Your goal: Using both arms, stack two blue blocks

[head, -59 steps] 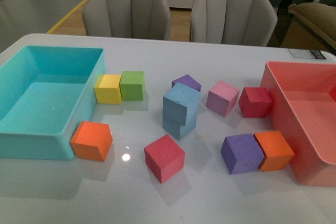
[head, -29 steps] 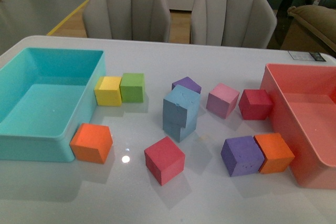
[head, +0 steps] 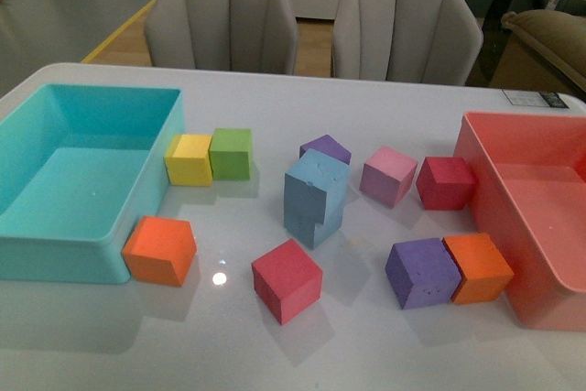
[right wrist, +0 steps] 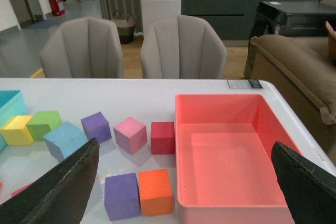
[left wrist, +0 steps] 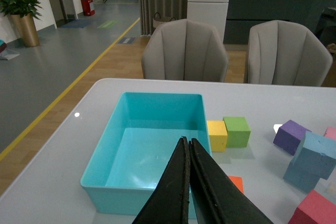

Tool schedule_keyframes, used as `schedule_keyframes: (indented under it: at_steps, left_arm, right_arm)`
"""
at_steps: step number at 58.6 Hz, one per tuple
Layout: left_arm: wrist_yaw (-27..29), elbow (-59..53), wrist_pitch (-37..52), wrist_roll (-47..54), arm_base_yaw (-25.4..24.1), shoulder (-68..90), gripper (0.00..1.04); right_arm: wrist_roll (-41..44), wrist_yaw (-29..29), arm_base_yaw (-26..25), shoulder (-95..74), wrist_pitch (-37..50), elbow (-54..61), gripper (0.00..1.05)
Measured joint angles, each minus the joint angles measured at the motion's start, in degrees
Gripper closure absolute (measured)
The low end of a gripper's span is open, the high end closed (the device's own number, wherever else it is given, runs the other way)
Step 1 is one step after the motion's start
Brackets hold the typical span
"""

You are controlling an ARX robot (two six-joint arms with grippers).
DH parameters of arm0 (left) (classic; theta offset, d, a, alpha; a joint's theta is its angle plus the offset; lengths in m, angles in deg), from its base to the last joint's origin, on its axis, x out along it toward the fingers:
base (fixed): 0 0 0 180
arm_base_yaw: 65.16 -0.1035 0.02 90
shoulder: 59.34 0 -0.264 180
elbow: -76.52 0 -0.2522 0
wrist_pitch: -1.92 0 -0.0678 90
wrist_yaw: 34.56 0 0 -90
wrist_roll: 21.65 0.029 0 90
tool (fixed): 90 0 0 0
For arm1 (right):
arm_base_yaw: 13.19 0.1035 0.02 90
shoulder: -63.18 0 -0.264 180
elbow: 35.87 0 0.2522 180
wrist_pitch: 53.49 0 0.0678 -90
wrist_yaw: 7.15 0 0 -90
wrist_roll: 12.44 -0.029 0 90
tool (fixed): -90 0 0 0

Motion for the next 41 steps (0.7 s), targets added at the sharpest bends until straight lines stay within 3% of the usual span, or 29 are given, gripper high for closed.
schedule_keyframes:
  at_steps: [10,15,41]
  left_arm:
    - [0.00,0.02,-3.02,-0.02,0.00,-2.99,1.03]
    - [0.00,0.02,-11.56,0.00,0.00,-9.77,1.03]
    - [0.00,0.02,-12.52,0.00,0.00,-12.15,1.03]
  right_arm:
    - [0.00,0.00,0.00,0.00,0.00,0.00,0.09]
    - [0.00,0.00,0.00,0.00,0.00,0.00,0.09]
    - [0.00,0.00,0.00,0.00,0.00,0.00,0.09]
